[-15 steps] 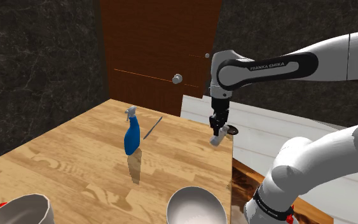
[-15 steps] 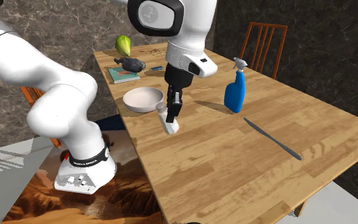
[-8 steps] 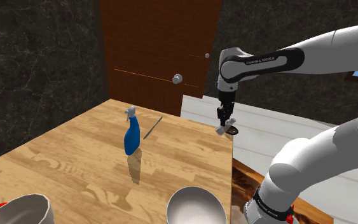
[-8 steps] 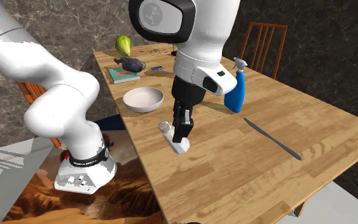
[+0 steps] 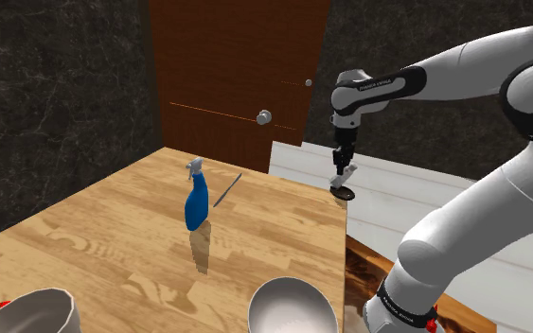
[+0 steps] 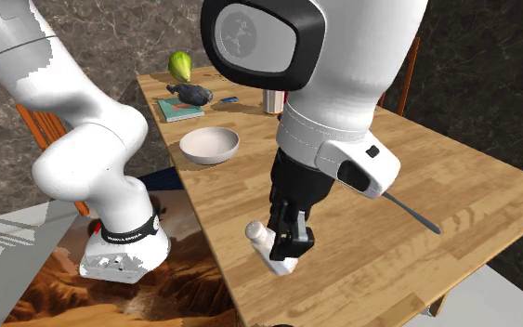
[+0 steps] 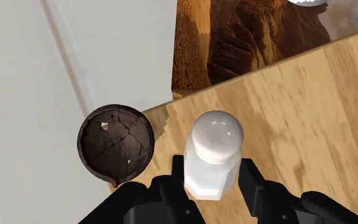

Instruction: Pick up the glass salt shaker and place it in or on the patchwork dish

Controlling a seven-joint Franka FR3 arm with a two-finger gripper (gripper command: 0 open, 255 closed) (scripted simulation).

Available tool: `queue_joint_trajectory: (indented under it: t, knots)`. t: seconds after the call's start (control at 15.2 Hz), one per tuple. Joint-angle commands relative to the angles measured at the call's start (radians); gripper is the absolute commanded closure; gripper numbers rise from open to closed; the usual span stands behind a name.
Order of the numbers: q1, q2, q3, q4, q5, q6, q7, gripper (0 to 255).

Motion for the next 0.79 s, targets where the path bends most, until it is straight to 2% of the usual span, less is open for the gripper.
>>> queue_joint_trajectory:
  t: [0.0,0.4,0.73]
  knots:
    - [-0.012,0.05,-0.03,0.055,-0.004,-0.001,-0.046,255]
    - [-0.05,0.235,-0.121,0.247,0.02,0.003,-0.201,255]
    - [-0.053,0.257,-0.125,0.2,0.024,0.07,-0.2,255]
